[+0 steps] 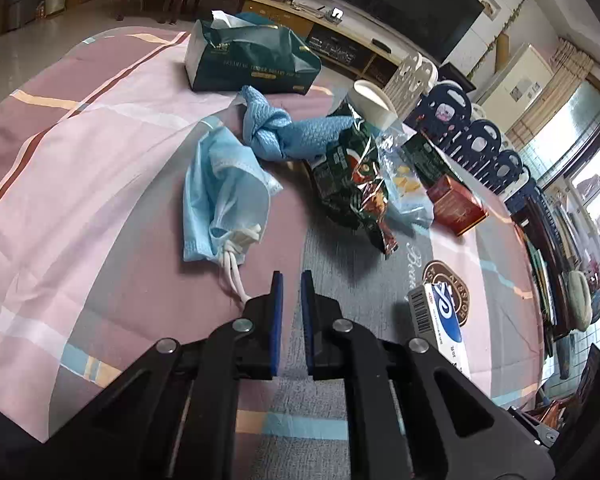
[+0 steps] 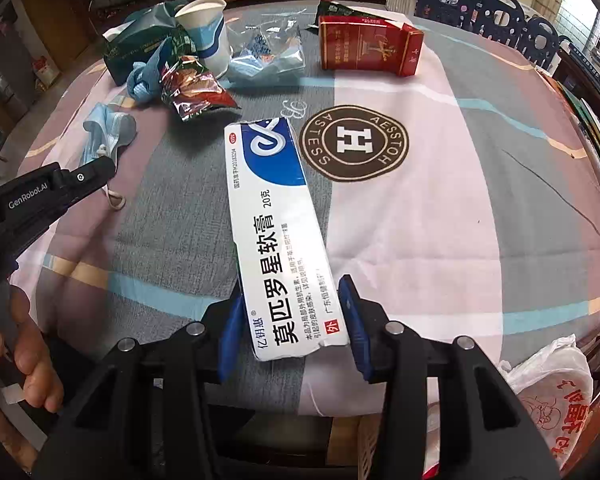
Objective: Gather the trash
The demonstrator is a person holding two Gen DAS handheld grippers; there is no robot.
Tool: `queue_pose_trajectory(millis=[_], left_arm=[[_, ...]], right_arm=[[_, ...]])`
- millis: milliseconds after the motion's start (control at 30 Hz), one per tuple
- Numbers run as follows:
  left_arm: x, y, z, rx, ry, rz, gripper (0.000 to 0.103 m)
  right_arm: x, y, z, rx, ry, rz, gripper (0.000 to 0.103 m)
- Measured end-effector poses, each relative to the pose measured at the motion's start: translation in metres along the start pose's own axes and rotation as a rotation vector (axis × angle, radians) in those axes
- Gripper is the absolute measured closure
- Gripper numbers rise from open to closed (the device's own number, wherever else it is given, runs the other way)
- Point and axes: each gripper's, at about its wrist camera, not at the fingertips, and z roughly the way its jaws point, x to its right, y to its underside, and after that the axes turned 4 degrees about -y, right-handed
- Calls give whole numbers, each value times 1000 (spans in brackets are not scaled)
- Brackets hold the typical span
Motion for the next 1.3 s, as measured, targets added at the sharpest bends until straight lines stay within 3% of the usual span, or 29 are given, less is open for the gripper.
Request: queue_pose_trajectory(millis=[100, 200, 333, 533, 567, 600, 667, 767, 833, 900, 1033, 1200, 1300], left_arm=[[-16, -4, -8, 32, 104, -98, 95], [-33, -6, -3, 5, 207, -205, 95], [-33, -7, -1, 4, 219, -222, 95], [-23, -7, -5, 34, 137, -155, 93], [-24, -8, -7, 55, 95, -162, 77], [-27, -10, -9, 76, 58, -170, 47], [-32, -18, -17, 171, -69, -186, 28], [-32, -39, -10, 208, -204, -139, 20], [-29, -49, 1, 219, -244, -83, 19], [-27, -55, 15, 163, -297, -34, 19], [-28, -50, 22, 99, -191, -51, 13], [-10, -45, 37, 42, -201, 48, 12], [-4, -41, 39, 46, -204, 92, 13]], right_arm=[[4, 0, -9, 23, 7, 10, 58], [10, 2, -15, 34, 4, 30, 58], [21, 6, -16, 33, 7, 60, 58], [33, 10, -16, 29, 13, 99, 58], [34, 10, -16, 28, 13, 103, 58], [35, 10, -16, 27, 12, 107, 58], [36, 10, -16, 27, 7, 114, 58], [36, 10, -17, 25, 7, 112, 58], [35, 11, -16, 21, 2, 110, 58], [32, 11, -16, 21, 1, 102, 57], [31, 11, -12, 16, 10, 97, 57], [25, 11, -6, 1, 16, 85, 57], [22, 12, -5, -1, 18, 80, 57]])
